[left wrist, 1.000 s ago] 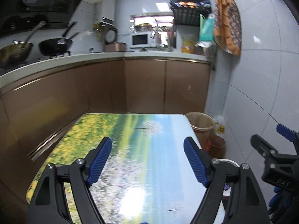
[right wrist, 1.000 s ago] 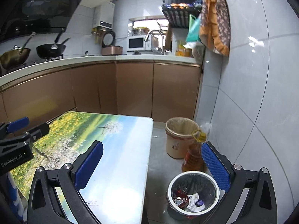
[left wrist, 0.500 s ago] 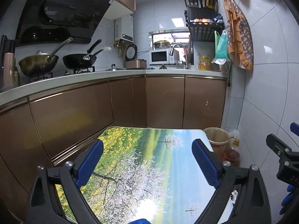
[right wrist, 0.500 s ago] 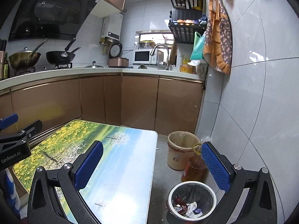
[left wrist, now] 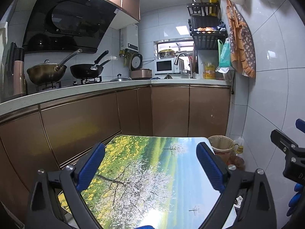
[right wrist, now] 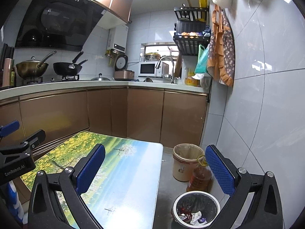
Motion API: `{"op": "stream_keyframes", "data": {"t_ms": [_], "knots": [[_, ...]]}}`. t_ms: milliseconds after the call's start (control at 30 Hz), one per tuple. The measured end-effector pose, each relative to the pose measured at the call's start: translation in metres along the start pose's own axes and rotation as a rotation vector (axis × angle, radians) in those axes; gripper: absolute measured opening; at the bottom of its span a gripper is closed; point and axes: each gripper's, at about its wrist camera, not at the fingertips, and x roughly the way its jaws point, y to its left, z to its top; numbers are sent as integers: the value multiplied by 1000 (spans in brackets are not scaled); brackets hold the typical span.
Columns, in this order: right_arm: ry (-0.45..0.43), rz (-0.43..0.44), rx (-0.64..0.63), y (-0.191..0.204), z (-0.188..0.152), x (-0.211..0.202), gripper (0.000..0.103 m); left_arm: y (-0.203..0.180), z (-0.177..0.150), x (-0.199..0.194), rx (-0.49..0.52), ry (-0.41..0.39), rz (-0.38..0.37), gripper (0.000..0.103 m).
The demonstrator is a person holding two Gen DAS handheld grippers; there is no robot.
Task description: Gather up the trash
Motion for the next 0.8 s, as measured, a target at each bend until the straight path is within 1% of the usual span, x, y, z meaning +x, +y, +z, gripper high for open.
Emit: {"op": "stream_keyframes", "data": {"t_ms": [467, 800], "knots": [[-57, -13, -4, -4, 4, -30, 103, -4, 0, -22, 8, -23, 0, 97], [-72, -22, 1, -11, 6, -36, 103, -6, -3, -26, 6, -23, -5, 97]]}}
